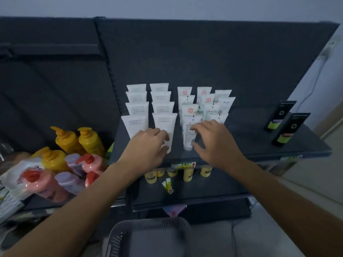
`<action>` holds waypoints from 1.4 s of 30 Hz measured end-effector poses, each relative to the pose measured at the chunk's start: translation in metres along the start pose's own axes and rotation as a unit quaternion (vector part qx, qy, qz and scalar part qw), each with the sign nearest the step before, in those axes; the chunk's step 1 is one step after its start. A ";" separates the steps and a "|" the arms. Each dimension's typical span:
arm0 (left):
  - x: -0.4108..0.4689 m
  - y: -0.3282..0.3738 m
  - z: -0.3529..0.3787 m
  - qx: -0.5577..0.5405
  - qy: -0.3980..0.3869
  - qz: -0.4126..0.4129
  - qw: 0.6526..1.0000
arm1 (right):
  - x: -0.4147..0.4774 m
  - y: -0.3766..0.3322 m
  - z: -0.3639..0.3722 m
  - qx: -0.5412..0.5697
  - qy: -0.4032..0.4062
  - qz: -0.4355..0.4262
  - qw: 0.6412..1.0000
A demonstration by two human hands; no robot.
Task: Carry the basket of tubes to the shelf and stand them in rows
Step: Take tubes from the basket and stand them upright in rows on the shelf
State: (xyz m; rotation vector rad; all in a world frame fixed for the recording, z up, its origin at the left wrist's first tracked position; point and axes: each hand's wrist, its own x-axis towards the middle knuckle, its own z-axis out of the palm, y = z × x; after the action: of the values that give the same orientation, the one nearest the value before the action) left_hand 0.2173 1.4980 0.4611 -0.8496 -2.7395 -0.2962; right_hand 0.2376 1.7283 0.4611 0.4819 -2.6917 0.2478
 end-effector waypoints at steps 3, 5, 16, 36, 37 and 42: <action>-0.041 -0.024 0.025 -0.016 -0.049 -0.007 0.999 | -0.022 -0.035 0.038 0.039 -0.050 0.037 0.997; -0.069 -0.038 0.048 -0.036 -0.080 -0.019 0.996 | -0.040 -0.056 0.069 0.058 -0.078 0.055 0.994; -0.238 -0.053 0.251 -0.132 -0.369 -0.123 0.912 | -0.191 -0.119 0.269 0.108 -0.401 0.124 0.901; -0.333 -0.032 0.406 -0.114 -0.494 -0.057 0.860 | -0.294 -0.156 0.425 0.170 -0.518 -0.001 0.839; -0.329 -0.036 0.404 -0.107 -0.493 -0.059 0.861 | -0.293 -0.155 0.426 0.164 -0.514 0.003 0.842; -0.311 -0.053 0.379 -0.070 -0.482 -0.093 0.868 | -0.279 -0.154 0.420 0.150 -0.480 0.030 0.864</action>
State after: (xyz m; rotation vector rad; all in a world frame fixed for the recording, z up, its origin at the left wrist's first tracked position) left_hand 0.3652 1.3936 0.0026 -0.9432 -3.7873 -0.1060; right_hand 0.3892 1.5686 -0.0178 0.7677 -3.6703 0.5759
